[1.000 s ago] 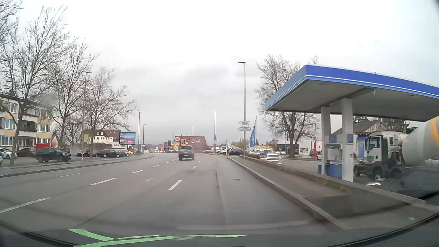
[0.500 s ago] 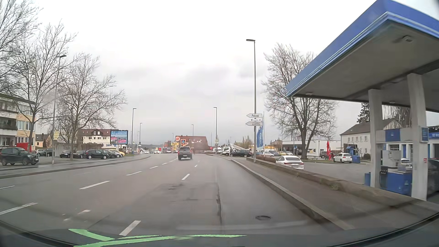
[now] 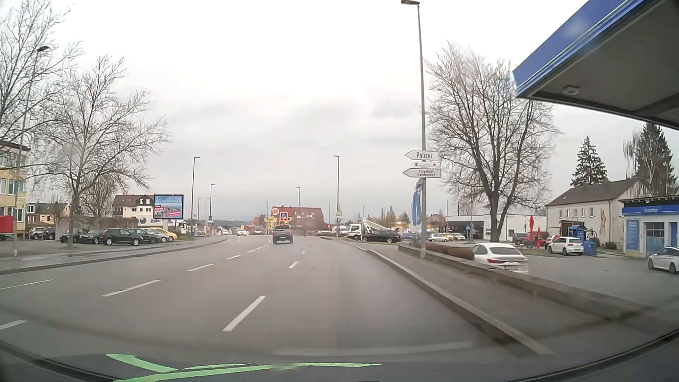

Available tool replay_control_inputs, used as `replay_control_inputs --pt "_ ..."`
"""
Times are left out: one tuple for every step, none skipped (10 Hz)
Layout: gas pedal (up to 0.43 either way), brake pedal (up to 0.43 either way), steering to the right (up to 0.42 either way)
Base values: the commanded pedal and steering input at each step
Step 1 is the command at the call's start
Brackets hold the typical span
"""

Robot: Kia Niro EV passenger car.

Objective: Follow the waypoints while adhering to traffic rules and regulations

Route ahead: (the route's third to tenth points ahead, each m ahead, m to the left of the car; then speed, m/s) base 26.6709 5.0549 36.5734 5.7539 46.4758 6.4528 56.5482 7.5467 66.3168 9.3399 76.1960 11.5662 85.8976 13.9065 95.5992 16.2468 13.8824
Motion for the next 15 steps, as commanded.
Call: replay_control_inputs --pt "0.098 0.0 -0.006" --pt "0.087 0.0 -0.006" --pt "0.087 0.0 -0.007" --pt "0.087 0.0 -0.007" --pt "0.079 0.0 -0.007" --pt "0.079 0.0 -0.008" --pt "0.079 0.0 -0.009" --pt "0.079 0.0 -0.01" --pt "0.079 0.0 -0.011" --pt "0.079 0.0 -0.012" --pt "0.079 0.0 -0.012" --pt "0.059 0.0 -0.012" --pt "0.059 0.0 -0.013" --pt "0.059 0.0 -0.013" --pt "0.059 0.0 -0.012"
